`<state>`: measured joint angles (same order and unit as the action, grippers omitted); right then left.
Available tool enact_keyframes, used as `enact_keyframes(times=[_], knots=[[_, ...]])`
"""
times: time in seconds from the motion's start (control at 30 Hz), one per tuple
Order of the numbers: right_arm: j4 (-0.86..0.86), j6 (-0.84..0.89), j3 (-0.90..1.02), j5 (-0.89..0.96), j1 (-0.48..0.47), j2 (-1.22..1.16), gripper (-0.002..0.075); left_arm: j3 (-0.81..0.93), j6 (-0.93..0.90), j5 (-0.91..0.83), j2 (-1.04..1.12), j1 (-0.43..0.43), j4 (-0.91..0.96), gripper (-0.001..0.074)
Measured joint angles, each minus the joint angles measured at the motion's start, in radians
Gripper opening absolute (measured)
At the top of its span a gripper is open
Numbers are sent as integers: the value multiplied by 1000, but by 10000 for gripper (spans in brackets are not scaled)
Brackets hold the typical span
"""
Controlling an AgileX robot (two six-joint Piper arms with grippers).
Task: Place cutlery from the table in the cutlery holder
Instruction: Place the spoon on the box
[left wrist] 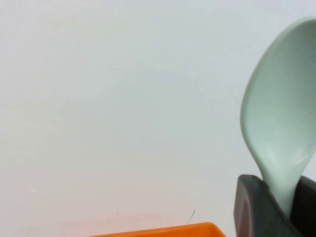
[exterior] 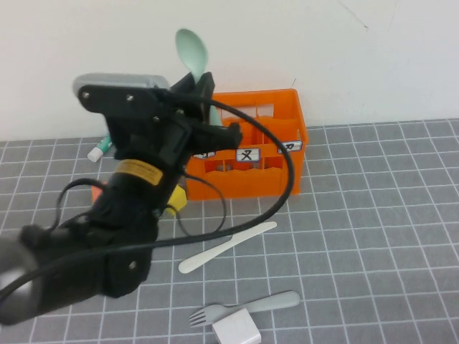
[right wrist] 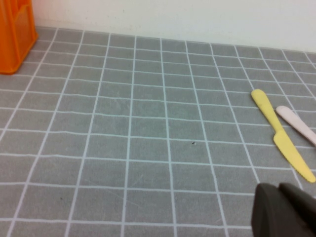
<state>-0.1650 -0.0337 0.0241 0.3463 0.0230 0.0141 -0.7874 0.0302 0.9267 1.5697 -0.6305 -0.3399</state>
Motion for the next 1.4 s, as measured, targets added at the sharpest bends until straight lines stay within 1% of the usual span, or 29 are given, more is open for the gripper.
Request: enact_keyframes(times=[0.17,0.23,0.3,0.43,0.5,0.57,0.63,0.7,1.1,1.2,1.33,1.4], knots=[[0,0,0,0,0,0,-3,-80,-16,2,85,0,4,97],[0,0,0,0,0,0,-3,-110,-17,2,106,12,4,97],[0,0,0,0,0,0,-3,-138,7,-2,122,41,8,97],[0,0,0,0,0,0,-3,-183,53,-34,151,126,38,97],[0,0,0,0,0,0,-3,-191,78,-49,167,162,82,97],[0,0,0,0,0,0,-3,-191,106,-58,184,188,165,97],[0,0,0,0,0,0,-3,-192,115,-59,208,198,253,97],[0,0,0,0,0,0,-3,-194,117,-56,225,202,286,97],[0,0,0,1,0,0,-3,-230,108,-22,378,207,303,99],[0,0,0,1,0,0,-3,-252,107,-24,390,222,313,128],[0,0,0,1,0,0,-3,-266,107,-31,391,248,313,223],[0,0,0,1,0,0,-3,-268,109,-34,391,259,313,253]])
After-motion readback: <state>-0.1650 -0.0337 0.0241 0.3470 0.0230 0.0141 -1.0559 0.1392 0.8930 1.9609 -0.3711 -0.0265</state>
